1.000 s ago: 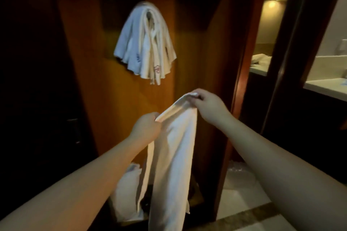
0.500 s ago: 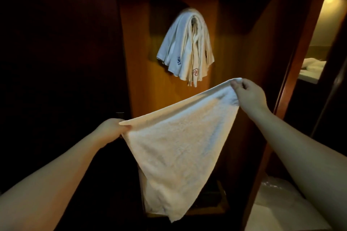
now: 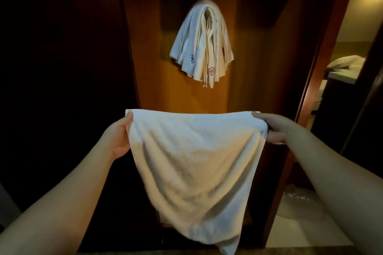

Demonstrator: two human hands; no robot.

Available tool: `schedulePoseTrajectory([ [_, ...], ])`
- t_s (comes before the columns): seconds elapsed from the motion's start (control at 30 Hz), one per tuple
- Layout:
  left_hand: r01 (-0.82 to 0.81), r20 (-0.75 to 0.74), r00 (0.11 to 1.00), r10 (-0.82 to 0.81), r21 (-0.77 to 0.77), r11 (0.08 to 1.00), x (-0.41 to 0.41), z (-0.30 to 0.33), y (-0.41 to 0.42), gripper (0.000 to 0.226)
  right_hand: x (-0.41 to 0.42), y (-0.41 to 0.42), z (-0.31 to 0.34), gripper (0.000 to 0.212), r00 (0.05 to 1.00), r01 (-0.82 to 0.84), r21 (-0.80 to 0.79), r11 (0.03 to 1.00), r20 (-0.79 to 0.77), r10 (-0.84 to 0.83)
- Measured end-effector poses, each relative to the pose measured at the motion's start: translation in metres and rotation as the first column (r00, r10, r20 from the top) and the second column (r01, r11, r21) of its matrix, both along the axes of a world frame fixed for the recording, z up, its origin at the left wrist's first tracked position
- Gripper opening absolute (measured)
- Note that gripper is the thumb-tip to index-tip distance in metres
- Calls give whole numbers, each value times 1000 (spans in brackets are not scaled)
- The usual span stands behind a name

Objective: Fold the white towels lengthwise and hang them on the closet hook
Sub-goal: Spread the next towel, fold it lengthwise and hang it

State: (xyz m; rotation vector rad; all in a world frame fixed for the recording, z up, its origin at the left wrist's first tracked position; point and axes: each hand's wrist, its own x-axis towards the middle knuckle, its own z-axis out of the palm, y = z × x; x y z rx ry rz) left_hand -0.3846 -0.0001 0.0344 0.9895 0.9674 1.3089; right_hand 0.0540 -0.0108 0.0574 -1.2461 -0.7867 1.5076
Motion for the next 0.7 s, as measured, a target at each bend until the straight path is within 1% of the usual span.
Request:
schedulePoseTrajectory([
  [0.07,-48,7,999,48,-31,998,15,-1,-6,48,-3,-11,-14,52,993,-46,-4,999,-113,46],
  [0.13,-92,7,996,92,-82,992,33,-6,-15,46,-14,-23,-26,41,979,-39,-12,999,-199,36],
  [0.23,-204,16,978,208,-128,971,62,-20,-30,43,-44,-42,-40,39,936,60,-15,998,-347,-61],
  [0.3,-269,43,959,279,-159,950,85,-27,-43,44,-71,-60,-42,41,896,101,2,995,-434,-90],
  [0.37,-275,82,954,289,-156,949,111,-29,-63,46,-101,-79,-42,43,867,103,20,994,-491,-80],
  [0.43,-249,47,966,254,-103,963,136,-29,-85,47,-131,-94,-42,46,863,107,13,994,-497,-86],
  [0.5,-172,7,985,173,-41,984,156,-27,-108,48,-154,-105,-44,47,913,162,9,987,-382,-146],
  [0.57,-99,-21,995,100,2,995,168,-26,-125,48,-171,-111,-46,41,967,208,102,973,-170,-189],
  [0.63,-75,-72,994,79,50,996,174,-27,-135,42,-182,-117,-48,37,973,213,226,950,35,-227],
  [0.7,-73,-133,988,82,76,994,176,-29,-139,34,-188,-118,-53,33,961,172,322,931,155,-231],
])
